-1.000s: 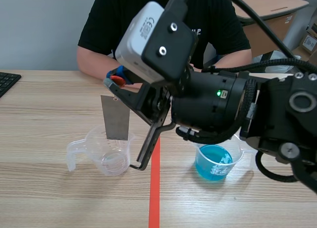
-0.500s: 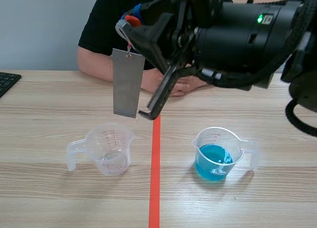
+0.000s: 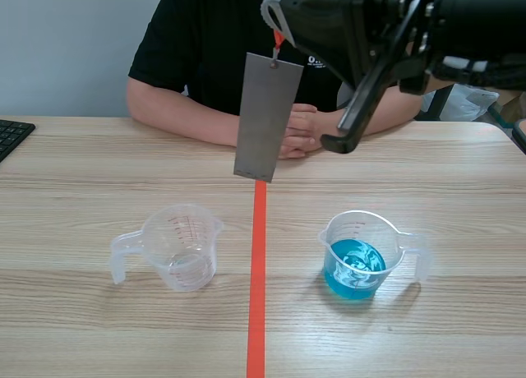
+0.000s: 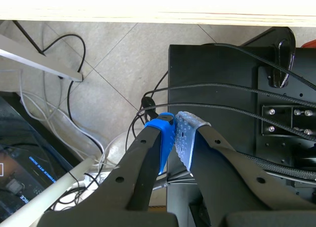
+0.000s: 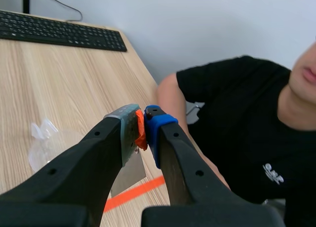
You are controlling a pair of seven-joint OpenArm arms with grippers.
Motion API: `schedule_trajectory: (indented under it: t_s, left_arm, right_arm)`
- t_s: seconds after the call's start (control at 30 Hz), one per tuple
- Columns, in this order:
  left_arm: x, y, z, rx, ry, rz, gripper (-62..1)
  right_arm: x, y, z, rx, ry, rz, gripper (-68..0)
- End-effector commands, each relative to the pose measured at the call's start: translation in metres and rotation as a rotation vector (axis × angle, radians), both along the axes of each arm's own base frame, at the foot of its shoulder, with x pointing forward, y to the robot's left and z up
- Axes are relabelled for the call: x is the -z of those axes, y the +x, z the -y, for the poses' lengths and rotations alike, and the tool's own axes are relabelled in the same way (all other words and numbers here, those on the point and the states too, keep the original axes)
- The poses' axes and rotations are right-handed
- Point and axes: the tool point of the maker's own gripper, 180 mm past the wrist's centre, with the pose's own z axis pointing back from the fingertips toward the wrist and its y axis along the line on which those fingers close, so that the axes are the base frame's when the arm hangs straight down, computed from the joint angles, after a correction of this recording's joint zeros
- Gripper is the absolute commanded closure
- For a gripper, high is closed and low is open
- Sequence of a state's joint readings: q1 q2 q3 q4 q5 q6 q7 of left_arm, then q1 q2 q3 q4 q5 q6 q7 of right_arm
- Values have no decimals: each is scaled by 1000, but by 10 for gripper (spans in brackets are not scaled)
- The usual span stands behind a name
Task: Do the redox reaction experiment.
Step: 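Move the plate over the blue solution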
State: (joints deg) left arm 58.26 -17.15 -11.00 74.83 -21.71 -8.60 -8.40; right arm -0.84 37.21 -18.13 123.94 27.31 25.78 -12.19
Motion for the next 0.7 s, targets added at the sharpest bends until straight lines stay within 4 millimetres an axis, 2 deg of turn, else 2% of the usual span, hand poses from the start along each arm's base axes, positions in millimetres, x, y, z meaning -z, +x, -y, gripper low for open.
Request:
schedule_trajectory:
  t_s: [0.0,0.3,0.67]
  left_arm:
    - [-3,-1,3,-1,-8,10,-45]
    - [-3,-7,3,0,-8,-7,-45]
    - [-3,-5,2,4,-6,-1,-45]
  right_arm:
    - [-7,0,6,17,9,18,-15]
    - [5,-1,42,84,-20,-36,-15]
    - [13,-19,74,136,-74,-69,-15]
